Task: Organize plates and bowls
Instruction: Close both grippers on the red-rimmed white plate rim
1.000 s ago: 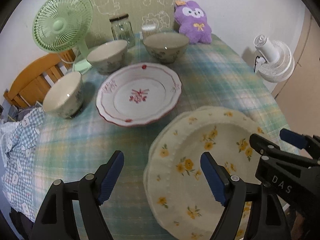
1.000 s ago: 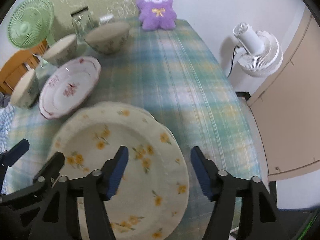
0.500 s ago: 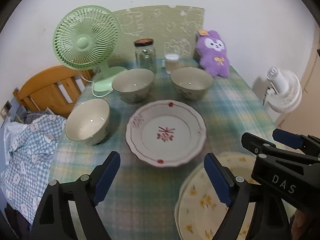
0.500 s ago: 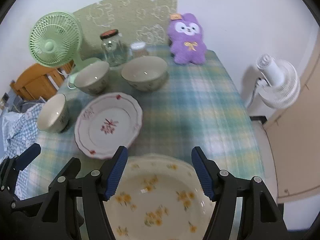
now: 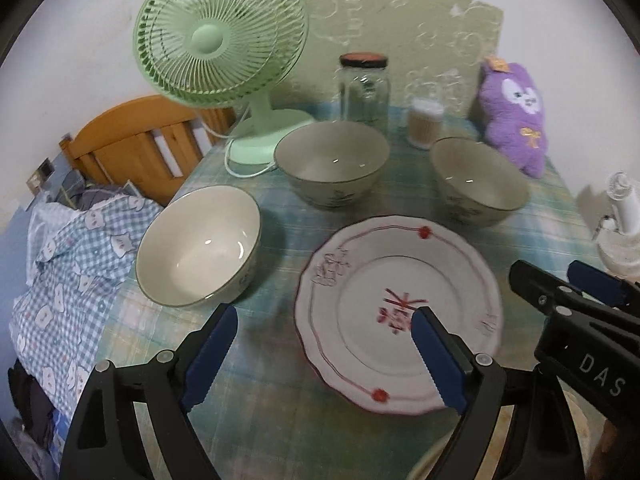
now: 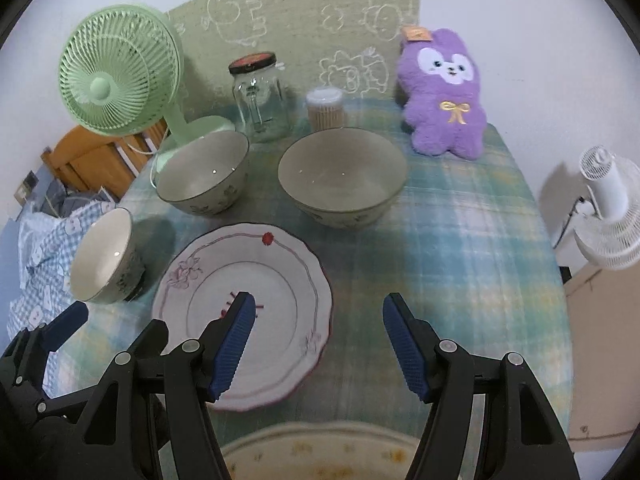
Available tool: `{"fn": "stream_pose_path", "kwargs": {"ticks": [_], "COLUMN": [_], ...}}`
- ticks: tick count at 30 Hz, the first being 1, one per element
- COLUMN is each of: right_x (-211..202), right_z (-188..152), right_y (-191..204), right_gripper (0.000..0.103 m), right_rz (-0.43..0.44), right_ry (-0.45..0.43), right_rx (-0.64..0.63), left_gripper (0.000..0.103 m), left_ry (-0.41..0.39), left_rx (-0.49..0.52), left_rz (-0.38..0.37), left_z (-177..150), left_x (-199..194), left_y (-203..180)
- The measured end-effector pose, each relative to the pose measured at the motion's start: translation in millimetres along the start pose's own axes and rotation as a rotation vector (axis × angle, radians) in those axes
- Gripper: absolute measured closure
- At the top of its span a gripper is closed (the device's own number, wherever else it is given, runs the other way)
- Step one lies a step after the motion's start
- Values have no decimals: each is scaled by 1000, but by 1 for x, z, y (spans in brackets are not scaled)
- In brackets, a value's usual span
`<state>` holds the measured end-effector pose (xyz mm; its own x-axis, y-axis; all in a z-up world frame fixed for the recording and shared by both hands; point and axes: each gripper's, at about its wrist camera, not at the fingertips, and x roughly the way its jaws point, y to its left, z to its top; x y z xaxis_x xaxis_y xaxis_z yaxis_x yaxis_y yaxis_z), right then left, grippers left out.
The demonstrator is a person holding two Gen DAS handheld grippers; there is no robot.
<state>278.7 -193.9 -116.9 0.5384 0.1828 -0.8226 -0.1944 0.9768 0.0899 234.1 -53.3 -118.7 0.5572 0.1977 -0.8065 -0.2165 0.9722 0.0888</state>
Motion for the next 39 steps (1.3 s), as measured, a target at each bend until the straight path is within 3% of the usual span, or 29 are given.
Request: {"fn": "stream_pose_path", "kwargs": {"ticks": [14, 24, 29, 39], "right_x": [73, 101, 109, 109], "right_z": [8, 7, 10, 11], "right_y": [10, 7, 9, 16], "right_gripper": [33, 34, 53, 54], "right_rz": [2, 21, 34, 20], "right_ry": [84, 144, 162, 180], "right_rx": [-60, -64, -64, -58], "left_gripper": [19, 29, 37, 44], "left_ry": [110, 153, 147, 171], "left_rx": [-28, -52, -35, -49], "left_rz": [35, 9, -5, 3], "left_z": [-3, -2, 1, 4], "left_x": [65, 81, 81, 83], "left_y": [0, 0, -6, -5]}}
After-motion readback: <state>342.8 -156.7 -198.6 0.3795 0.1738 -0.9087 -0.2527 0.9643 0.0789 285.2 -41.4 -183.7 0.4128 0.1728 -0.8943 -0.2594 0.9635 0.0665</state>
